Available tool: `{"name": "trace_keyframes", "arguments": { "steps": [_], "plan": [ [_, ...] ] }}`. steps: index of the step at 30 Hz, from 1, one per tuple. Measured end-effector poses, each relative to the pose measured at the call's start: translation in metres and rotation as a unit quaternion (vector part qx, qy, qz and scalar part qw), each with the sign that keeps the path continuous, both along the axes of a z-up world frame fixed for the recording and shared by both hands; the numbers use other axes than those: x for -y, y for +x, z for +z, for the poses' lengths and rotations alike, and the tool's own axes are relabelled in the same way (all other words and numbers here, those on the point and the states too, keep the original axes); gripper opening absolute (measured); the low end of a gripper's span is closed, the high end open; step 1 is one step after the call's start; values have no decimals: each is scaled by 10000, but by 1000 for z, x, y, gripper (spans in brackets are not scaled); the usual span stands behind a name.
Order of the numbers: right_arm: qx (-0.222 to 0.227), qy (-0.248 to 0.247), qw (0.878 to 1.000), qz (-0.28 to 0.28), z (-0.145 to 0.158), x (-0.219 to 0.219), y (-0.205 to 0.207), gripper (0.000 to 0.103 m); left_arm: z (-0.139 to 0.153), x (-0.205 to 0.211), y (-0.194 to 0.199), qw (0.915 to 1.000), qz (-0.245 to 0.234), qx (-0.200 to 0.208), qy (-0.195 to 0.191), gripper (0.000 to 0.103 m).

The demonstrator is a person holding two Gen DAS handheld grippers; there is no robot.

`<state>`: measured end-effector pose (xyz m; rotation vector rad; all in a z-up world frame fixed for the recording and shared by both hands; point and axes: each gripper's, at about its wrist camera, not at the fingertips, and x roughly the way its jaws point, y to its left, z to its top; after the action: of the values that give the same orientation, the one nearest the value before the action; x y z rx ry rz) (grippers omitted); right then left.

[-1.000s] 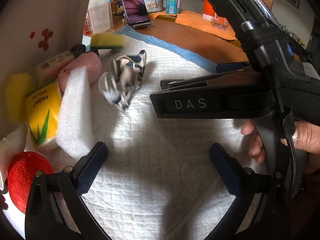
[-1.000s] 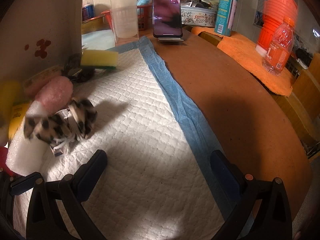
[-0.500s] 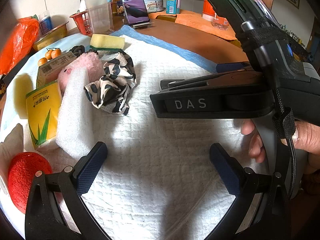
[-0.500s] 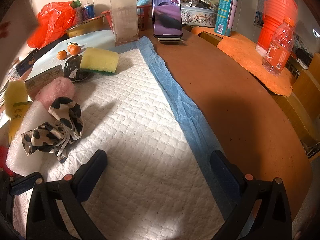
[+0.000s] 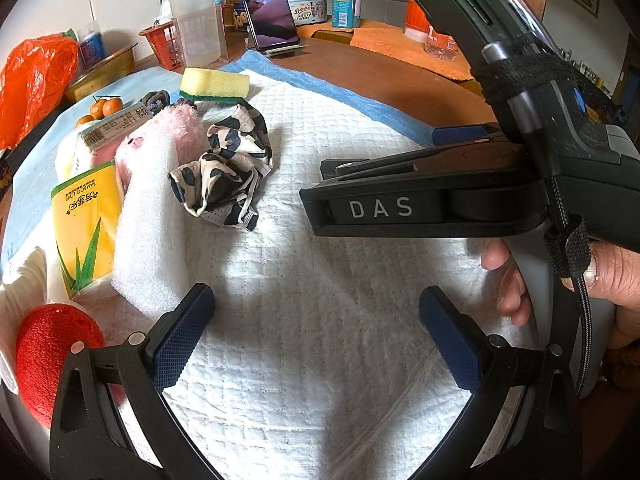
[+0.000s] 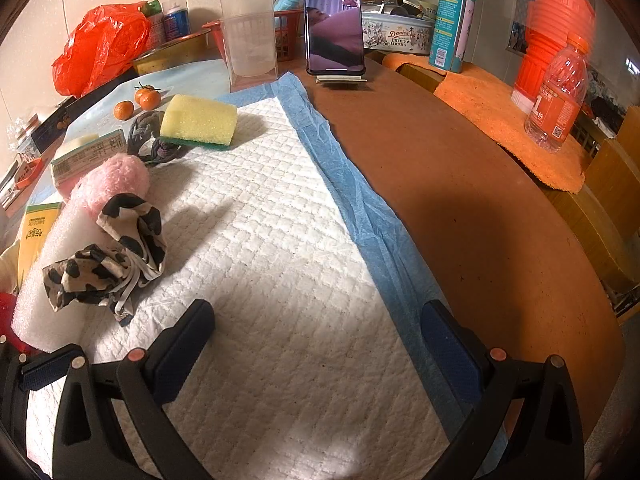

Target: Organize soft objects

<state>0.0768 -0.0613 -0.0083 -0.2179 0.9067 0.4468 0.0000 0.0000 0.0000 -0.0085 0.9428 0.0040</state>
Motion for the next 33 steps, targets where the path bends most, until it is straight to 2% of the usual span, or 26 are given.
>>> {"name": "trace_keyframes", "arguments": {
  "steps": [25, 33],
  "plan": [
    [1, -1, 10000, 0, 0, 0, 0, 103, 0, 0, 0, 10000, 1, 1, 9, 103],
    [-1, 2, 10000, 0, 0, 0, 0, 103, 2, 1, -3, 9999, 129, 0, 45, 103]
  ]
}}
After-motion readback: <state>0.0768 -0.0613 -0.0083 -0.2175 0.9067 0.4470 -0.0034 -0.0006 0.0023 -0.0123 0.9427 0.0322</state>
